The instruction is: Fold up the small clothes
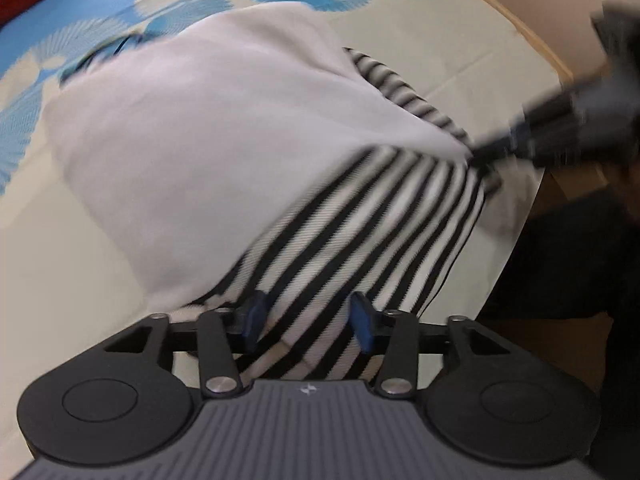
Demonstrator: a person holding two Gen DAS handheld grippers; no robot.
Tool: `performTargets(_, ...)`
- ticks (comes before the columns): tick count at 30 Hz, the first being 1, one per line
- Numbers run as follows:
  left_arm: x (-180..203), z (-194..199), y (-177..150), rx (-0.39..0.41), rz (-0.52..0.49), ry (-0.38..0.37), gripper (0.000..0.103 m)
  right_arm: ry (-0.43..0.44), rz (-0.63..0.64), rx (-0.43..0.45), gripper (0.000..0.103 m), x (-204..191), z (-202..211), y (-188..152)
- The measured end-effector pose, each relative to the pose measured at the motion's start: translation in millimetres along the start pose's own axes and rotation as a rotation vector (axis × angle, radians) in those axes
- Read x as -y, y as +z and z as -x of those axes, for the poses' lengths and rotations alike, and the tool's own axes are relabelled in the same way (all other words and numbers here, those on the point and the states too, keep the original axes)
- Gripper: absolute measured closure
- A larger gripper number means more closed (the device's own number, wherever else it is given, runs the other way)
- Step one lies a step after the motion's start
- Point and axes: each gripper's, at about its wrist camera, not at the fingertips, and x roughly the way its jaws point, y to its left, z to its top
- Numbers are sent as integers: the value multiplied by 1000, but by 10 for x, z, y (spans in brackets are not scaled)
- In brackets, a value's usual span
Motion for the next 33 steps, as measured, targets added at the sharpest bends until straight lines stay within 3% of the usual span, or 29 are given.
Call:
performTargets(1,-58,29,16,6,30,-18,48,20,-37,91,91,27,108,49)
performTargets(3,-243,145,25,41,116,-47,50,88,-145,254,75,111,302,153)
performTargets(4,-306,216,19,68,136,-44,51,110,-186,309,65,139,343,184)
performTargets(5,-372,295,8,101,152,-40,51,124,-220,350,62,162,344,215)
performTargets(9,-616,552,-20,199,256,1,51,103,-260,295,61,164,33,418)
performTargets(17,-824,605,37,223,322,56,51,133,-402,173,61,178,-633,694)
performTargets(18,-839,608,39,225,326,56,51,134,-415,183,68,190,-662,715)
performTargets(19,-850,622,49,226,328,55,51,127,-424,209,100,214,-664,760)
performTargets(20,-862,627,45,227,329,53,51,105,-435,278,101,233,-573,782)
performTargets(22,-853,622,47,228,320,51,51,86,-442,423,102,266,-367,802)
performTargets(23,-834,617,36,226,311,49,51,61,-435,441,102,253,-344,797)
performTargets(27,-756,542,51,209,279,39,51,-47,-438,344,101,215,-530,792)
performTargets(30,-658,463,57,183,238,-7,51,-149,-402,318,96,161,-558,784)
performTargets(33,-550,318,52,138,181,-15,51,-89,-393,389,88,186,-361,692)
